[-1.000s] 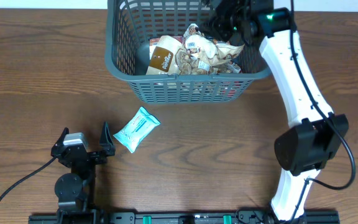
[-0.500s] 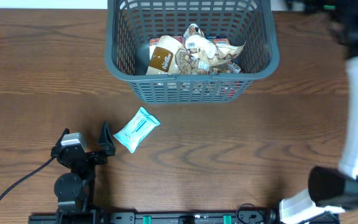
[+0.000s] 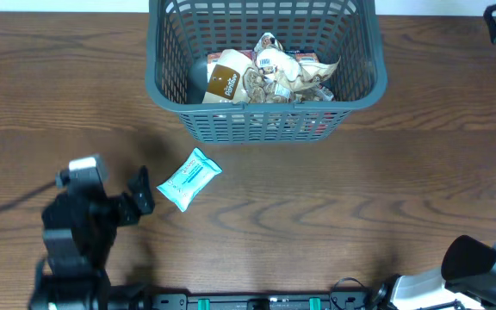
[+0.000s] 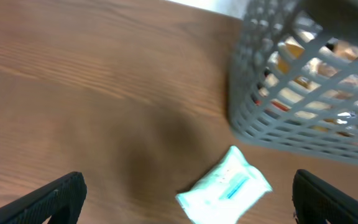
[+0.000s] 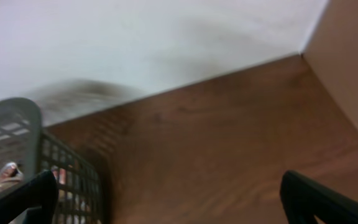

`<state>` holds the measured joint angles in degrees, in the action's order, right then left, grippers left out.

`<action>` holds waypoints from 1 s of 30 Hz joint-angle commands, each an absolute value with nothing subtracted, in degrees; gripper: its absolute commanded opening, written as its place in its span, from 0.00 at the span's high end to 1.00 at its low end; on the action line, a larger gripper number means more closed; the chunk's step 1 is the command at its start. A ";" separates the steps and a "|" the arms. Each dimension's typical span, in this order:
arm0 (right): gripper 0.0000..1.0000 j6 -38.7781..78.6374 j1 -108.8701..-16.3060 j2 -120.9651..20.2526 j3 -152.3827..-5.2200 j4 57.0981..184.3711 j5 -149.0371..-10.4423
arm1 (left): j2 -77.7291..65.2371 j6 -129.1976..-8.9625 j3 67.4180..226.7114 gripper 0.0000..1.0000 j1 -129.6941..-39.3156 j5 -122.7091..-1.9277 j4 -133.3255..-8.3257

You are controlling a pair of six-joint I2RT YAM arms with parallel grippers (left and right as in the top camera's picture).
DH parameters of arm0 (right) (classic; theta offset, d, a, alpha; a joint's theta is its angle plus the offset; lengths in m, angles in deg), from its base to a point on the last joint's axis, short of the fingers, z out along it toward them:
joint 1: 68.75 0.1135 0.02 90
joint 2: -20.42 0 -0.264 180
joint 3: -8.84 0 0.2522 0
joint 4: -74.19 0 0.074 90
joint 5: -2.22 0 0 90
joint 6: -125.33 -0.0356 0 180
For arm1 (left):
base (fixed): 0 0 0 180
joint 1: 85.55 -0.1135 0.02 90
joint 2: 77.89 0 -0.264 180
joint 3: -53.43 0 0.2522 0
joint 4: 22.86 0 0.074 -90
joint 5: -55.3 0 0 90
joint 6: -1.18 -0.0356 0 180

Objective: Pack container
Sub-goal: 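Withdraw the right gripper to the right edge of the table, then move the left gripper over the blue ZAPPY wipes pack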

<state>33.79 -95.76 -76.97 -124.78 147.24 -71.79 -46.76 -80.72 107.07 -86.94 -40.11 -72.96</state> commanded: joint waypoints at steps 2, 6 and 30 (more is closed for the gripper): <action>0.01 32.74 -97.53 -78.10 -118.44 146.56 -74.33 | -33.49 -80.15 118.26 0.01 -86.85 -47.17 -79.38; 0.01 32.83 -98.09 -78.10 -109.61 143.17 -74.94 | -22.93 -81.92 127.77 0.01 -86.72 -47.37 -88.02; 0.01 35.47 -93.81 -78.10 -89.37 133.84 -75.55 | -13.47 -99.91 133.91 0.01 -74.64 -47.35 -98.25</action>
<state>34.51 -94.97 -77.80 -89.65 134.14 -75.25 -13.64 -98.53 132.68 -74.83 -46.80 -97.28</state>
